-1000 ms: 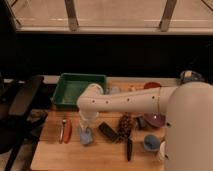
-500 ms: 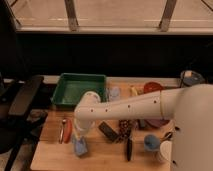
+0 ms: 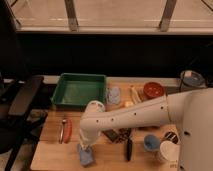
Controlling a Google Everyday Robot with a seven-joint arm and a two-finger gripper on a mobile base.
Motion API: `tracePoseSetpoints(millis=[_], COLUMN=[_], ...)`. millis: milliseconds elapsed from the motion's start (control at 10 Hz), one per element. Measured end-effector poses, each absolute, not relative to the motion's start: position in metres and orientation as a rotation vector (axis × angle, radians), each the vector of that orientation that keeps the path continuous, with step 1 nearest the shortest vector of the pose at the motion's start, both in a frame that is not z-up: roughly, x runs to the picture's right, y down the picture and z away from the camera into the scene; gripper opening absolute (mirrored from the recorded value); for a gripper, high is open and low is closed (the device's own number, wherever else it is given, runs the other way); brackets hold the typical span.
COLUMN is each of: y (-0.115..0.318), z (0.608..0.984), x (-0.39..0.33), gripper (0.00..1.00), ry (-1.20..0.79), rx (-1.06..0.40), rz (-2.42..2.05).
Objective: Wipe table surface with sponge
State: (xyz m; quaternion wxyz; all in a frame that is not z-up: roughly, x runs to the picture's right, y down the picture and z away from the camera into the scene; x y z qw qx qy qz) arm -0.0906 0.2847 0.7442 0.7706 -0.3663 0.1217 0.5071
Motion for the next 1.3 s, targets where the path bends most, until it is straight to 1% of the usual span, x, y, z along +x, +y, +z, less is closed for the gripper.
tracePoseSetpoints(millis=[200, 400, 700, 900, 1000, 1200, 1300], y=[0.267, 0.229, 0.194, 0.19, 0.197, 0.217, 0.233], z=[0.76, 0.788, 0.807, 0.806, 0.8, 0.785, 0.773], x=[-0.09, -0.096, -0.129, -0.136, -0.144, -0.146, -0.14], gripper=[0.0, 0.0, 0.0, 0.0, 0.0, 0.0, 0.0], ry=[0.272, 0.269, 0.213, 0.187, 0.167, 0.146, 0.14], rx=[-0.771, -0.743, -0.744, -0.767, -0.79, -0.828, -0.859], rz=[1.09, 1.07, 1.028, 1.007, 0.992, 0.989, 1.002])
